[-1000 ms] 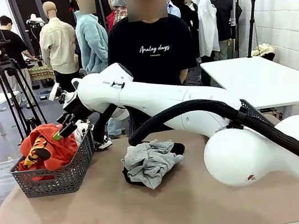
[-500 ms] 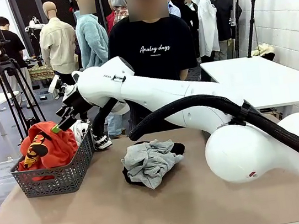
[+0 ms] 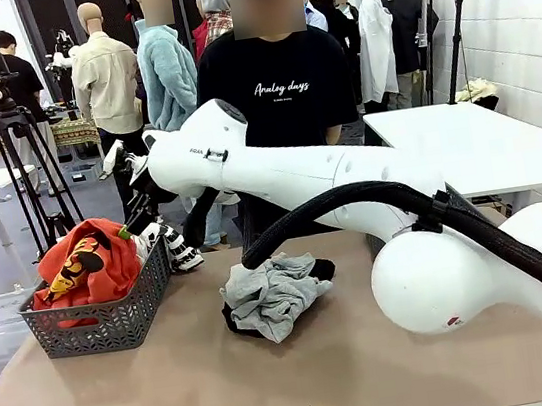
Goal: Sort the tops and bottoms.
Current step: Sort the clothes according to human instructions, then lift clothes from the center of the table with your left hand.
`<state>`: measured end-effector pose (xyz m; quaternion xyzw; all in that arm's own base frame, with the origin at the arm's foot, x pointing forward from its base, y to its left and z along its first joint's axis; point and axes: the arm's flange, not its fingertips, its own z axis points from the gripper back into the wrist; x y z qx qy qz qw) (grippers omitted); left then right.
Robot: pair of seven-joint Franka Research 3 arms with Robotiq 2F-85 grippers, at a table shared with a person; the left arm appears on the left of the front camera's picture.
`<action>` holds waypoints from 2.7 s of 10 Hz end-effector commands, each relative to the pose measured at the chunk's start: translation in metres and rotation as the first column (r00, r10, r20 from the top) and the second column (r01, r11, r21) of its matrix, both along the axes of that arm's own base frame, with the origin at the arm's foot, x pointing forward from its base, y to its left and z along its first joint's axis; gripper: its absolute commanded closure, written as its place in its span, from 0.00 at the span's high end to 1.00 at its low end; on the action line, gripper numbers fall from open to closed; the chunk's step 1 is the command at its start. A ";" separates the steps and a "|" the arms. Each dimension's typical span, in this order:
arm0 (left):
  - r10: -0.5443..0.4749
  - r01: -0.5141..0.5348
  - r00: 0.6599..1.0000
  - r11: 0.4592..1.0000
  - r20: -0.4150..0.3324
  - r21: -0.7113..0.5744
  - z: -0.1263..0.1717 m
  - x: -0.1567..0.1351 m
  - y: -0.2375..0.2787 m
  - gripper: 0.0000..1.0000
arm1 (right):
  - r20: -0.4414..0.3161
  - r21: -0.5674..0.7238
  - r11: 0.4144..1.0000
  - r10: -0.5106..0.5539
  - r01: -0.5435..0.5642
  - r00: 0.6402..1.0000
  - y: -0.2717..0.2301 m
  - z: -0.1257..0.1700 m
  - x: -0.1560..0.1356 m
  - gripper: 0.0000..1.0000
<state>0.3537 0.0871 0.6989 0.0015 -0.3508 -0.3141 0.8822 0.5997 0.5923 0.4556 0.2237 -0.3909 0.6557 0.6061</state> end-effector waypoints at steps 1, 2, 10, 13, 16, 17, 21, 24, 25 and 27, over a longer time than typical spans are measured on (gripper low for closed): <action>0.012 -0.011 1.000 1.000 -0.003 0.014 0.000 0.000 0.000 1.00 | -0.098 0.032 0.999 0.029 -0.026 0.995 0.107 0.044 0.102 1.00; 0.012 -0.011 1.000 1.000 -0.003 0.014 0.000 0.000 0.000 1.00 | -0.134 0.061 0.997 0.045 -0.037 0.990 0.102 0.051 0.097 1.00; 0.012 -0.011 1.000 1.000 -0.003 0.014 0.000 0.000 0.000 1.00 | -0.212 0.082 0.996 0.056 -0.040 0.976 -0.001 0.041 -0.017 1.00; 0.012 -0.011 1.000 1.000 -0.003 0.014 0.000 0.000 0.000 1.00 | -0.212 0.082 0.996 0.056 -0.040 0.976 -0.001 0.041 -0.017 1.00; 0.012 -0.011 1.000 1.000 -0.003 0.014 0.000 0.000 0.000 1.00 | -0.212 0.082 0.996 0.056 -0.040 0.976 -0.001 0.041 -0.017 1.00; 0.012 -0.011 1.000 1.000 -0.003 0.014 0.000 0.000 0.000 1.00 | -0.212 0.082 0.996 0.056 -0.040 0.976 -0.001 0.041 -0.017 1.00; 0.012 -0.011 1.000 1.000 -0.003 0.014 0.000 0.000 0.000 1.00 | -0.212 0.082 0.996 0.056 -0.040 0.976 -0.001 0.041 -0.017 1.00; 0.012 -0.011 1.000 1.000 -0.003 0.014 0.000 0.000 0.000 1.00 | -0.212 0.082 0.996 0.056 -0.040 0.976 -0.001 0.041 -0.017 1.00; 0.012 -0.011 1.000 1.000 -0.003 0.014 0.000 0.000 0.000 1.00 | -0.222 0.075 0.996 0.057 -0.042 0.973 -0.002 0.040 -0.017 1.00; 0.012 -0.011 1.000 1.000 -0.003 0.014 0.000 0.000 0.000 1.00 | -0.204 0.088 0.994 0.082 -0.065 0.976 -0.028 0.069 -0.033 1.00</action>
